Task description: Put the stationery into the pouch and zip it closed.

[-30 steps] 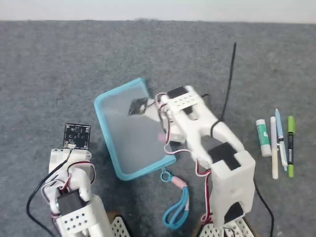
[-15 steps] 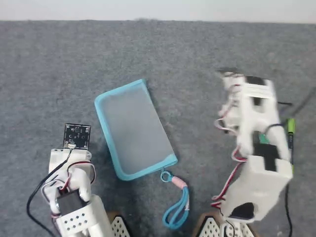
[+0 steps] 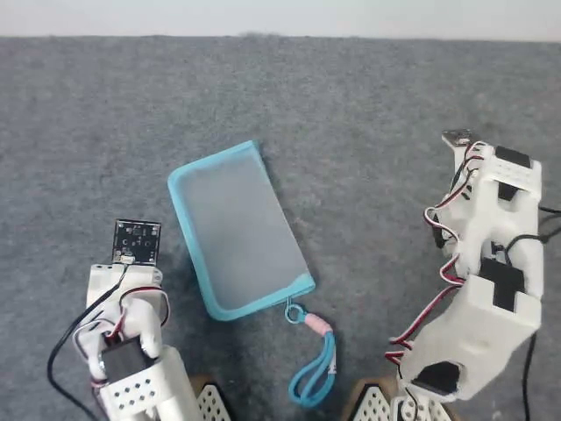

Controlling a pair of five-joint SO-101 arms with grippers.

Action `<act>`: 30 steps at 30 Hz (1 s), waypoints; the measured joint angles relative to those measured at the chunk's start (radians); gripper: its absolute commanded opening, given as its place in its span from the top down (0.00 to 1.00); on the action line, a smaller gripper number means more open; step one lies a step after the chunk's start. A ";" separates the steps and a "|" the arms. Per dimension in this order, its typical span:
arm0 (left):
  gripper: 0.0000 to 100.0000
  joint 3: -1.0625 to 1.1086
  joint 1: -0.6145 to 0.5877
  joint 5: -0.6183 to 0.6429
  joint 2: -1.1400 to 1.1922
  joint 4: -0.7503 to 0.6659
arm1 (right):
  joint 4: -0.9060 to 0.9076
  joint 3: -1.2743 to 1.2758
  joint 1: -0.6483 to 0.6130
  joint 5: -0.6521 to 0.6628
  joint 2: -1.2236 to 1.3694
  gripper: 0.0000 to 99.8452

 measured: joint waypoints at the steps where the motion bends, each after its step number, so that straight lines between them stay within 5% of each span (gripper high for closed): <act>1: 0.99 0.000 0.000 0.000 0.000 0.000 | 0.000 0.000 0.000 0.002 0.000 0.90; 12: 0.99 0.000 0.023 0.000 0.000 0.000 | 0.005 0.002 -0.077 -0.054 -0.222 0.85; 17: 0.99 0.000 0.023 0.000 0.000 0.017 | 0.040 0.109 -0.261 -0.127 -0.523 0.85; 25: 0.99 0.000 0.023 0.000 0.000 0.035 | -0.095 0.629 -0.692 -0.153 -0.919 0.85; 30: 0.99 0.000 0.023 0.000 0.000 0.035 | -0.155 0.795 -0.812 -0.153 -0.979 0.85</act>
